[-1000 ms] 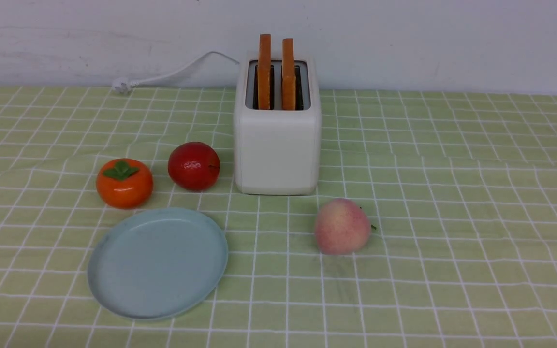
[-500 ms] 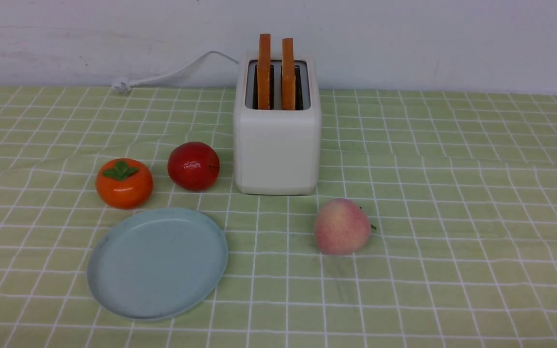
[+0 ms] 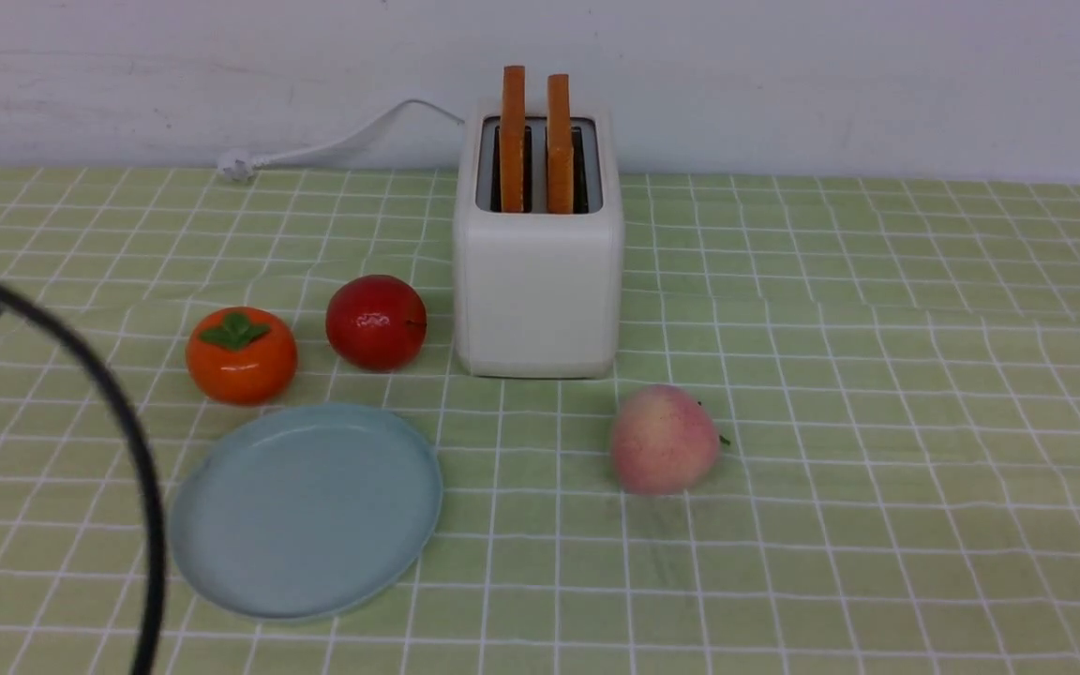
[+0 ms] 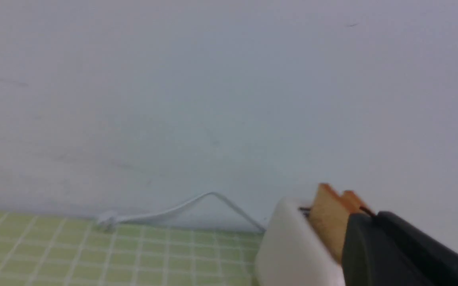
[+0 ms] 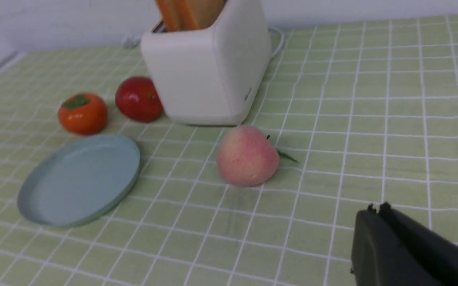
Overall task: Take toasted bread from bread machine on green coffee tablecloth place on plate.
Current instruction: 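Reach for a toast slice standing in the toaster with the left gripper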
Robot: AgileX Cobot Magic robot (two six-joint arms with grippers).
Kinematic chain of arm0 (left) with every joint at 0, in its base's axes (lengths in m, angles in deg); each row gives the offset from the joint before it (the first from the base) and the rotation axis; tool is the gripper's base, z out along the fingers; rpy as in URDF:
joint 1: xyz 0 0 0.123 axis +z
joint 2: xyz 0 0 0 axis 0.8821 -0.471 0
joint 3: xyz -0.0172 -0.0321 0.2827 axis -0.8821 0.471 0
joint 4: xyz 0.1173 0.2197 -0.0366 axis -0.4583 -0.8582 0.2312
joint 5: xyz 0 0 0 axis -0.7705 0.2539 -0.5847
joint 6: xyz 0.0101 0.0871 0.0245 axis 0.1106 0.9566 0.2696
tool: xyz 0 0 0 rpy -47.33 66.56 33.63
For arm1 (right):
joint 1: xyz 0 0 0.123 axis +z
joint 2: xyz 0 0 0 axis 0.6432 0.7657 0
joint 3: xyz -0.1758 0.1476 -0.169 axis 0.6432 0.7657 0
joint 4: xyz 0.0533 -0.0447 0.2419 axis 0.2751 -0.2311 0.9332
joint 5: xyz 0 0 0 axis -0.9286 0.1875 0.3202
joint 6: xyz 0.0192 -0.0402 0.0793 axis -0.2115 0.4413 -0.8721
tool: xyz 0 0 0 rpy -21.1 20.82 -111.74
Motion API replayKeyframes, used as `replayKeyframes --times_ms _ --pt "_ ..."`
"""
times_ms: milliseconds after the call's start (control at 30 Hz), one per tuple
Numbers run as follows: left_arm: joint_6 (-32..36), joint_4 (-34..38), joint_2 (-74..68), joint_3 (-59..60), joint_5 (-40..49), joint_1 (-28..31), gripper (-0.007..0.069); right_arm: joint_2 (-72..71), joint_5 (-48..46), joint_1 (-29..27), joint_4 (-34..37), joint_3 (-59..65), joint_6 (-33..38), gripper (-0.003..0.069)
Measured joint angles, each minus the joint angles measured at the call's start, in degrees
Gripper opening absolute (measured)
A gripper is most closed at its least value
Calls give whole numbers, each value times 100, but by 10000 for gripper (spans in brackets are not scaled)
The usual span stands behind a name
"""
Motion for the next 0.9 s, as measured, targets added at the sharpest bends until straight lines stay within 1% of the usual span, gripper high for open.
replayKeyframes --times_ms 33,67,100,133,167,233,267,367,433,500,567,633,733,800,900 --pt "-302 -293 -468 -118 -669 0 -13 182 -180 0 -11 -233 172 -13" --pt "-491 -507 -798 -188 -998 0 -13 276 -257 0 -11 -355 278 -10" --pt "-827 -760 -1180 -308 -1409 -15 -13 345 -308 0 -11 -465 370 -8" --pt "-875 -799 -1302 -353 -1447 -21 -13 351 -313 0 -11 -465 383 -7" --pt "-1216 -1081 -1779 -559 -1598 -143 -13 392 -314 0 12 -511 441 -6" --pt "-1353 -1291 -2321 -859 -1473 -412 -13 391 -314 0 46 -526 473 -4" --pt "-1353 -1305 -2371 -893 -1473 -445 -13 391 -314 0 45 -526 481 -4" --pt "-1090 -1389 -3094 -1536 -820 -1063 -13 391 -298 0 53 -526 495 -2" --pt "-697 -1258 -3529 -1939 -419 -1414 -13 391 -259 0 53 -526 501 -2" --pt "-490 -1177 -3757 -2163 -347 -1551 -13 391 -245 0 53 -526 522 -2" --pt "-6 -999 -4160 -2533 -296 -1716 -4 391 -221 0 53 -526 630 -1" --pt "266 -722 -4502 -2826 -256 -1781 38 391 -217 0 53 -526 717 0" --pt "482 -143 -4980 -3188 -188 -1789 145 391 -208 0 73 -526 797 1" --pt "694 296 -5285 -3404 -172 -1789 253 391 -187 0 79 -526 808 1" --pt "1081 604 -5726 -3713 -212 -1789 386 391 -88 0 143 -526 813 2"
